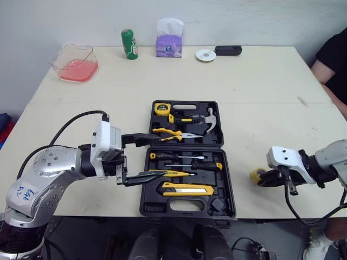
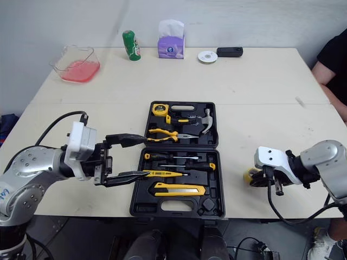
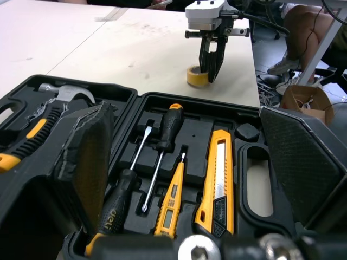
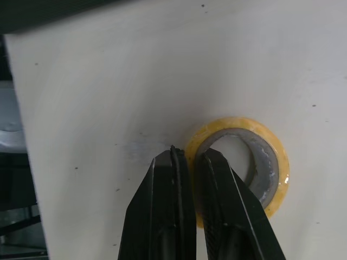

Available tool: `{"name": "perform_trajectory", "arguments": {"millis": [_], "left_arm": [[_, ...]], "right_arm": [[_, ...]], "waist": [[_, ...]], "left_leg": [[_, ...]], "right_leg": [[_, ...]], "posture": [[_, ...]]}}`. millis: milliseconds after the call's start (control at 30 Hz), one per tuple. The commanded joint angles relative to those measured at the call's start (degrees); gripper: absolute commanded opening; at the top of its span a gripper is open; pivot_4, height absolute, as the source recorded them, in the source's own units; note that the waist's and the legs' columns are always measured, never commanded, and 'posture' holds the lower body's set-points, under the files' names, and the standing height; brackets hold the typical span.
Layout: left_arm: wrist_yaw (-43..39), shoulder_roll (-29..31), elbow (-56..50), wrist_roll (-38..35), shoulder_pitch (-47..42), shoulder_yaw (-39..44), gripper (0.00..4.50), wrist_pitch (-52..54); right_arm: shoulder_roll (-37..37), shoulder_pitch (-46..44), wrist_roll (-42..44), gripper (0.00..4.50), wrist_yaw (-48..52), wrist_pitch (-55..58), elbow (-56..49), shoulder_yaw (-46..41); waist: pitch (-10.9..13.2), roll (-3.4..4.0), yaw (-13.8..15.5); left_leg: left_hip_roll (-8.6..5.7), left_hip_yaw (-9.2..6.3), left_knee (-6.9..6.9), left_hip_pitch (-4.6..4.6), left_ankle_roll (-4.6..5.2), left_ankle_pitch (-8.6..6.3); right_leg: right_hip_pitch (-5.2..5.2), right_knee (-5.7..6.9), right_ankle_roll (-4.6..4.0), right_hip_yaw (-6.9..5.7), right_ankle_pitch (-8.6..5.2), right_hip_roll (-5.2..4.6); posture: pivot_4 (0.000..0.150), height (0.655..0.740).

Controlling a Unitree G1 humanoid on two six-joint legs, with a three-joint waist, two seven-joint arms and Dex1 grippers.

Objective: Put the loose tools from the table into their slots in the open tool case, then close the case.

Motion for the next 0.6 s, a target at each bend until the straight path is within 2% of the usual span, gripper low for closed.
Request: {"name": "perform_trajectory", "arguments": {"millis": [33,167,400,600], "left_arm": [[-0.52,0.20,-0.94,-0.48,-0.57,0.62,4.50,-0.23],[-1.17,0.05,-0.20,-0.28,-0.81,0.22,4.50,-0.36],[-2.83,-0.81,1.10,0.62,-2.07,-1.45,4.50,-1.45],[-4.27,-1.90,2.94,1.85,-3.70,-2.83,4.50,-2.55]], "right_arm": [[-1.20,0.90,1.94,1.81,0.45,1.41,-3.61,-2.61],[-4.93,2.49,2.65,3.77,2.27,2.21,-7.44,-4.55],[-11.26,6.75,5.64,3.77,4.59,3.13,-13.04,-12.61],[-13.06,8.71,6.89,3.77,4.19,5.09,-17.71,-15.96]], "waist": [[0.00,-0.01,0.24],[0.01,0.00,0.47],[0.01,-0.02,0.56],[0.02,-0.03,0.51]], "left_leg": [[0.01,-0.01,0.00,-0.01,0.00,0.00],[-0.02,-0.01,0.00,-0.02,0.01,0.00],[-0.03,-0.05,0.00,-0.02,0.02,0.00],[0.00,-0.04,0.00,-0.01,0.02,0.01]], "right_leg": [[0.00,-0.01,0.00,-0.01,0.00,0.00],[0.00,-0.02,0.00,-0.01,0.00,-0.02],[0.02,-0.04,0.00,-0.03,0.00,-0.05],[0.02,-0.02,0.00,-0.02,0.00,-0.04]], "posture": [[0.150,0.7400],[0.150,0.7400],[0.150,0.7400],[0.150,0.7400]]}}
